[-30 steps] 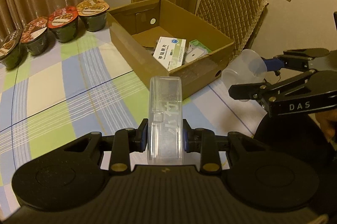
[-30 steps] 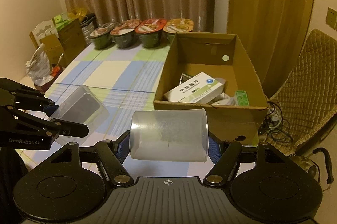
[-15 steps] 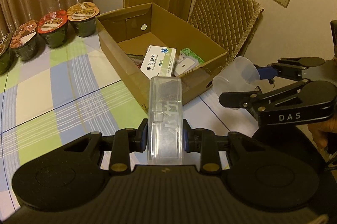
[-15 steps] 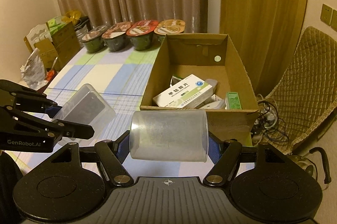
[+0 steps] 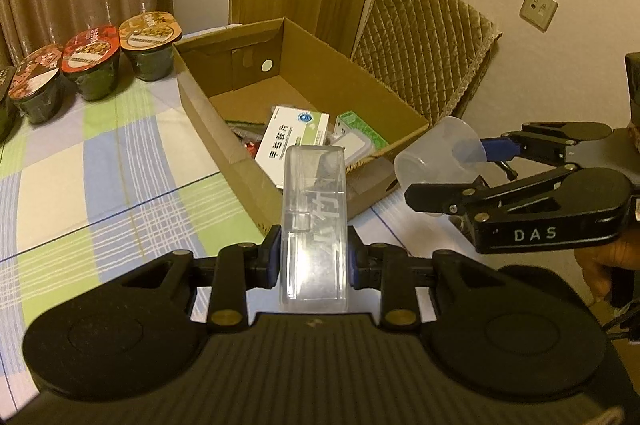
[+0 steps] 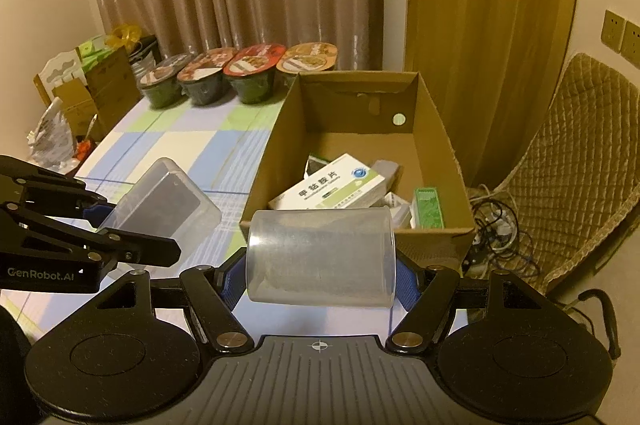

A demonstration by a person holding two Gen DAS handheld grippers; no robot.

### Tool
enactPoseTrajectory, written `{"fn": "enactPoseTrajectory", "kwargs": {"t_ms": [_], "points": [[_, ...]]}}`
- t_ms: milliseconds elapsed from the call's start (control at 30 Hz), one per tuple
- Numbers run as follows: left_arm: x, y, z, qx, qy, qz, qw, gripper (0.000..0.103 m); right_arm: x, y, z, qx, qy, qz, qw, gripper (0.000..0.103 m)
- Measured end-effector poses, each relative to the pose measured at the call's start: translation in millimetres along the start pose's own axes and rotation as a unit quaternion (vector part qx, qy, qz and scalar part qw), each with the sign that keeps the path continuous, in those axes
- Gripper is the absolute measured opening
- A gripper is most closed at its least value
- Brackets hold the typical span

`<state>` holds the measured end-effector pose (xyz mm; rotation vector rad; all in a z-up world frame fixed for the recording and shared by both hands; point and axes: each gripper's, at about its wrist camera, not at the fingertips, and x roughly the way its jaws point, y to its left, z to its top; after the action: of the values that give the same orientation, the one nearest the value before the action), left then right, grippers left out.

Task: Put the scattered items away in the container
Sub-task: 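Lift and carry both clear containers with both tools over the cardboard box, then lower both clear containers with both tools into the cardboard box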

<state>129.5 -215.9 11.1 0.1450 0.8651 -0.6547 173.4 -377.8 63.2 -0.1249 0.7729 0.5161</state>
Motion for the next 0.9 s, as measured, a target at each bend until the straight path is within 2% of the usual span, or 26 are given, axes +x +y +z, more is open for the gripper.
{"fn": "enactPoseTrajectory", "kwargs": {"t_ms": [900], "points": [[34, 8, 47, -0.007, -0.017, 0.0, 0.9998, 0.026, 36, -35, 31, -0.007, 0.002, -0.018, 1.0, 0.074]]}}
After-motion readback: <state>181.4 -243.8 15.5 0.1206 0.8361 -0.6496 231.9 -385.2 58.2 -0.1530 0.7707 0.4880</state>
